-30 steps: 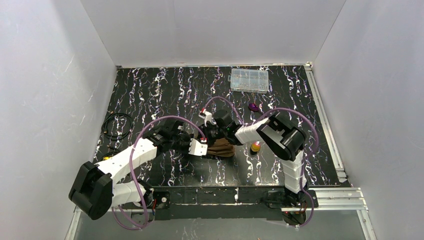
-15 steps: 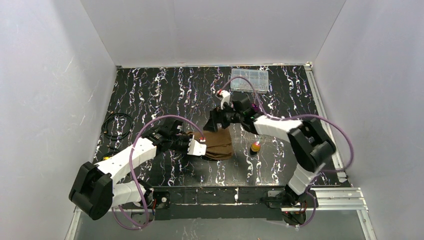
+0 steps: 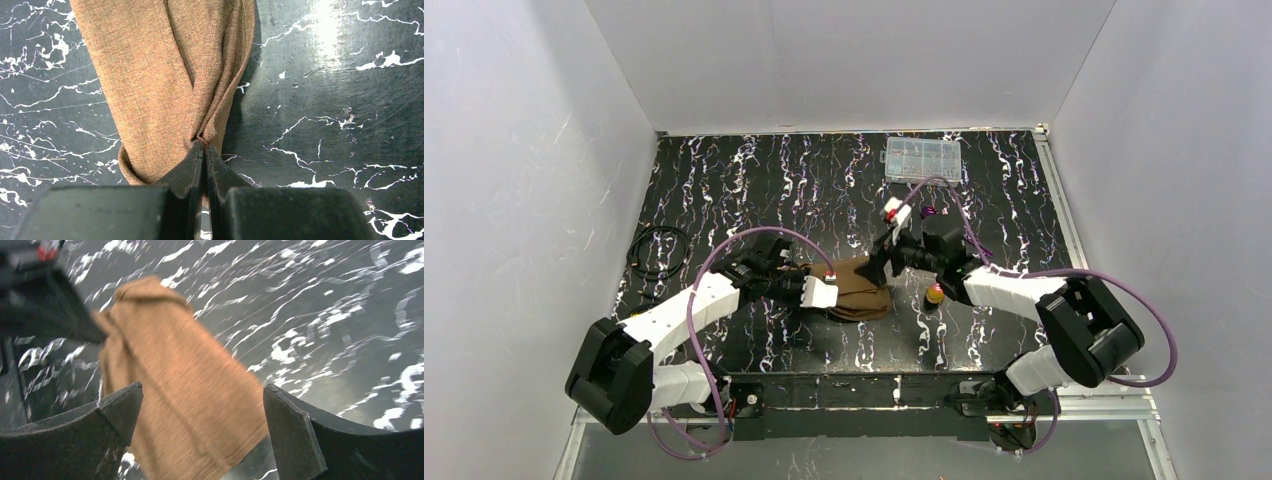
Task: Fold the napkin into a case and place the utensils inside
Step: Stuff the top corner of the smaller-rectangle-folded napkin into the folded napkin.
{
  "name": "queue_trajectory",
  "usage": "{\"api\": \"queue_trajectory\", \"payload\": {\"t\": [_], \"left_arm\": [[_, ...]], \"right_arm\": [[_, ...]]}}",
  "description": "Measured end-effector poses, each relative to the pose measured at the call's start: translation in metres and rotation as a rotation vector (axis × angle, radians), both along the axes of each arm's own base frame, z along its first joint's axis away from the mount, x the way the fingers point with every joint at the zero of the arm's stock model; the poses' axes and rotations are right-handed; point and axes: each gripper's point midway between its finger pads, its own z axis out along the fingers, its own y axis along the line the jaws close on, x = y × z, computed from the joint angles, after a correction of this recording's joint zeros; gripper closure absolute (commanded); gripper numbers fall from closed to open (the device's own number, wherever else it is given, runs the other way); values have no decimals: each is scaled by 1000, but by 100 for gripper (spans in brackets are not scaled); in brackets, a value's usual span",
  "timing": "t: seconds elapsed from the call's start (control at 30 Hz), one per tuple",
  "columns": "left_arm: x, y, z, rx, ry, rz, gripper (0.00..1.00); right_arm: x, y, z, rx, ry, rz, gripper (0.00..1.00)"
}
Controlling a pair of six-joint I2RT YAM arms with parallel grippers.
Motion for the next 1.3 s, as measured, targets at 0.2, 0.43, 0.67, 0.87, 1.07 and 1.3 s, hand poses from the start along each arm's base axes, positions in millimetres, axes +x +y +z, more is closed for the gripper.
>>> {"api": "queue_trajectory", "payload": {"t": [0.2,0.43,0.67,0.87,1.07,1.3], "left_arm": [[2,1,0,-8,19,26,100],[6,0,5,-21,21,43,100],[7,2,5,-23,26,56,100],[9,4,6,-23,27,66,100],[9,5,6,-24,25,71,100],[9,5,7,-29,30,77,100]], "right_arm": [[-49,17,-19,-13,-10,241,1],[-87,61,-25,14,-105,406,3],[-88,78,-53,15,-119,419,12],[-84,93,-64,49,-141,425,16],[-92,105,-67,88,-139,446,26],[-85,114,-68,90,-159,430,75]]}}
